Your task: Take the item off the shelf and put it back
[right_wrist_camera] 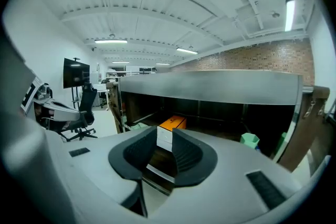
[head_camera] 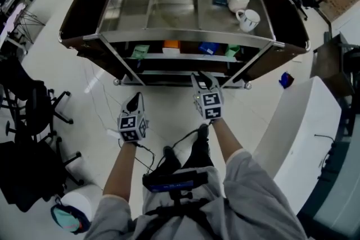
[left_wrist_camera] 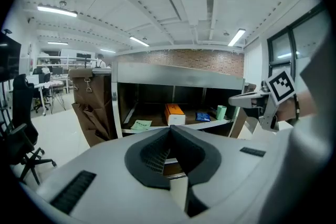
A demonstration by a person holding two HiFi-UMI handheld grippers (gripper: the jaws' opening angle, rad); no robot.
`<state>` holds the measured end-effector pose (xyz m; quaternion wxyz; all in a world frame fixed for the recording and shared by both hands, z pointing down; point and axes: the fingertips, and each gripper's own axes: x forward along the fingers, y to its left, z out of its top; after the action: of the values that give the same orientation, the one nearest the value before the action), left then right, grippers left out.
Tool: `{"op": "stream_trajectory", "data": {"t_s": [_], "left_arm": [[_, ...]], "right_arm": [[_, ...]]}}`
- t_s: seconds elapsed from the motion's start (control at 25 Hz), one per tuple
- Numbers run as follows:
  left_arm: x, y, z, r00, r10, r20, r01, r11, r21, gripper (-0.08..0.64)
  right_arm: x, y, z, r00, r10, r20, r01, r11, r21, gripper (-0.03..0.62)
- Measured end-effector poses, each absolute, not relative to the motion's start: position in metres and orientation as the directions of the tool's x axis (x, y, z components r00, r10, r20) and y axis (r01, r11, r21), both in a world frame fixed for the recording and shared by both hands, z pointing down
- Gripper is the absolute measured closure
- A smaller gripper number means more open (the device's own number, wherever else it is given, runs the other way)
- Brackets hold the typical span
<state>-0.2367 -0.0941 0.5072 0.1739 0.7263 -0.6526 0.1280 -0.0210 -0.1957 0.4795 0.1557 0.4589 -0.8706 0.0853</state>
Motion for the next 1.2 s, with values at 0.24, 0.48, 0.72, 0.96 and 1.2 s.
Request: {"op": "stream_trajectory", "data": {"t_s": [0.24,0.48,0.72,0.96,1.2], "left_arm": [[-0.234,-0.069,0.479,0.135,-0.918,0.372,-0.99,-0.109,0.09,0.555],[-0.235,-0.034,0.464,0.124,-0.918,0.377,-0.992,-0.1,0.083,0.555],[-0.233,-0.021,0.451,0.138,-0.927,0.349,-0.989,-0.113,0.092,0.555],[-0.237,-0.01,0.448,0.152,-0.927,0.342,-0.987,-0.123,0.104,0.555],[-0.234,-0.004,0.453,0.16,-0.921,0.354,-0.986,-0.13,0.109,0.555]], "right_arm": [[0.018,-0.155,0.461,-0.487,-0.804,0.342,-0.86,0.51,-0.026,0.512],[0.056,-0.112,0.46,-0.44,-0.829,0.347,-0.891,0.452,-0.048,0.559],[0.083,-0.085,0.456,-0.398,-0.85,0.345,-0.914,0.398,-0.074,0.582],[0.1,-0.068,0.448,-0.357,-0.875,0.327,-0.934,0.345,-0.097,0.584],[0.111,-0.058,0.446,-0.338,-0.879,0.336,-0.941,0.324,-0.098,0.584]]}}
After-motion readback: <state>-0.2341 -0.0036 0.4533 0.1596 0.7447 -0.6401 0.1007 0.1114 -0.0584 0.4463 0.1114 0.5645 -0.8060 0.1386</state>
